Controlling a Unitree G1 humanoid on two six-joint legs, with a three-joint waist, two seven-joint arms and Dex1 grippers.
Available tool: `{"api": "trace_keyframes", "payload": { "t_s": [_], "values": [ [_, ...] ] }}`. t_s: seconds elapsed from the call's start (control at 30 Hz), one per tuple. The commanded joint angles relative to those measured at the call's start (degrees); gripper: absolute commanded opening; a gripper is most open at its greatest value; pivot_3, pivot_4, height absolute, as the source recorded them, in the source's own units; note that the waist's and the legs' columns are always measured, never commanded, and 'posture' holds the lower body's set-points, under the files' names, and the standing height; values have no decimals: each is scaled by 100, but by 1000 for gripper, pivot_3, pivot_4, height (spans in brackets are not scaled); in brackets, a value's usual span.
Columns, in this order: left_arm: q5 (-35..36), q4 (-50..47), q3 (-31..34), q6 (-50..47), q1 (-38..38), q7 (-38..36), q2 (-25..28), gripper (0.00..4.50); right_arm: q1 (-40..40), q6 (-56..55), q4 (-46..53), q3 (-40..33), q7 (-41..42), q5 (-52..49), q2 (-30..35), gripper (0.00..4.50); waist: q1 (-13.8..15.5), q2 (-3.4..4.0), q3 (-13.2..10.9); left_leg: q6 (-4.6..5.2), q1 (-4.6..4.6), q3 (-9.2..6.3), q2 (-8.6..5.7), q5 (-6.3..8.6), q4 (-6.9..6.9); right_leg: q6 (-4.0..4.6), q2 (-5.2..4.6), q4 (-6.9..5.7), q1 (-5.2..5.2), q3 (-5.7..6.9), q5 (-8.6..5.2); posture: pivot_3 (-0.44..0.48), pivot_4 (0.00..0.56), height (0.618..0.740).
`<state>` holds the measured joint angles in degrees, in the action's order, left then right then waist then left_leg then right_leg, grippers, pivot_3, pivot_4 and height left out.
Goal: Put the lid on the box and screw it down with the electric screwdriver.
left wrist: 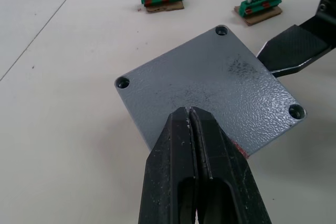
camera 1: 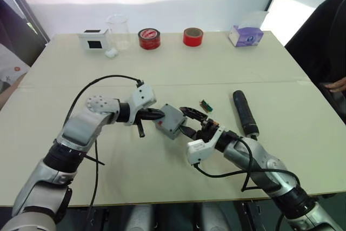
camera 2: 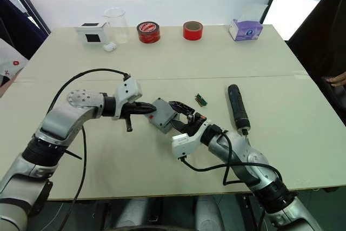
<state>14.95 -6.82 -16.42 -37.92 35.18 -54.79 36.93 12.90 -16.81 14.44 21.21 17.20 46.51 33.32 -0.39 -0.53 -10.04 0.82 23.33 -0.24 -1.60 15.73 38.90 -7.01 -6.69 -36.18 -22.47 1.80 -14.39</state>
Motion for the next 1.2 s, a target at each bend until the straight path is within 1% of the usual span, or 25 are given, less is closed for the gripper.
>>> {"api": "trace_keyframes", "payload": {
  "t_s": [0.03, 0.27, 0.5, 0.57, 0.63, 0.67, 0.73, 0.77, 0.87, 0.9, 1.2],
  "values": [
    [-277, 182, -283, -129, -173, 79, -35, 0, -185, 65, 191, -173, 122, -58, 52, 3912, 2, 0, 2, 0, 0, 0, 0, 0, 0, 0, 0, 0, 0, 0, 0, 0, 150, 740],
    [-330, 167, -326, -128, -207, 69, -190, 0, -353, 107, 325, -336, 267, -160, 66, 3912, 39, 0, 4, 0, 0, 1, 0, 0, 2, 0, 0, 0, 2, 0, 0, 0, 150, 740],
    [-355, 163, -298, -1, -242, 15, -221, 0, -518, 236, 438, -470, 426, -365, 0, 3912, 101, 0, 4, 0, 0, 1, 0, 0, 3, 0, -1, 1, 1, -1, 0, 0, 150, 740],
    [-372, 191, -307, 22, -236, 20, -230, 0, -564, 298, 480, -528, 480, -485, -49, 3443, 101, -1, 4, 0, 0, 2, 0, 0, 4, 0, -1, 0, 2, -1, 0, 0, 150, 740],
    [-404, 256, -325, 60, -207, 37, -262, 0, -594, 365, 501, -581, 561, -609, -73, 3103, 102, 0, 4, 0, 0, 1, 0, 0, 4, 0, -1, 1, 2, -1, 0, 0, 150, 740],
    [-418, 279, -332, 79, -198, 40, -272, 0, -598, 383, 504, -595, 586, -638, -76, 2688, 106, 0, 4, 0, 0, 1, 0, 0, 4, 0, -1, 0, 2, -1, 0, 0, 150, 740],
    [-434, 301, -337, 89, -186, 56, -305, 0, -618, 416, 513, -622, 625, -708, -83, 2030, 114, -1, 4, 0, 0, 1, 0, 0, 4, 0, -1, 1, 4, 0, 0, 0, 150, 740],
    [-446, 319, -332, 103, -178, 64, -319, 0, -625, 435, 520, -635, 643, -759, -97, 1445, 114, -1, 4, 0, 0, 1, -1, 0, 5, 0, -1, 1, 4, -1, 0, 0, 150, 740],
    [-486, 346, -296, 187, -169, 89, -358, 0, -680, 564, 587, -702, 745, -980, -152, 249, 111, 0, 4, 1, 0, 1, -1, 0, 5, 0, -1, 1, 4, -1, 0, 0, 150, 740],
    [-487, 348, -281, 211, -166, 89, -370, 0, -694, 611, 604, -718, 787, -1047, -166, 67, 110, -1, 4, 1, 0, 1, 0, 0, 5, 0, -1, 1, 3, -1, 0, 0, 150, 740],
    [-452, 211, -217, 194, -139, 21, -345, 0, -730, 761, 688, -701, 950, -1342, -215, 67, 111, 0, 4, 1, 0, 0, 0, 1, 5, 0, -1, 1, 3, 0, 0, 0, 150, 740]
  ]
}}
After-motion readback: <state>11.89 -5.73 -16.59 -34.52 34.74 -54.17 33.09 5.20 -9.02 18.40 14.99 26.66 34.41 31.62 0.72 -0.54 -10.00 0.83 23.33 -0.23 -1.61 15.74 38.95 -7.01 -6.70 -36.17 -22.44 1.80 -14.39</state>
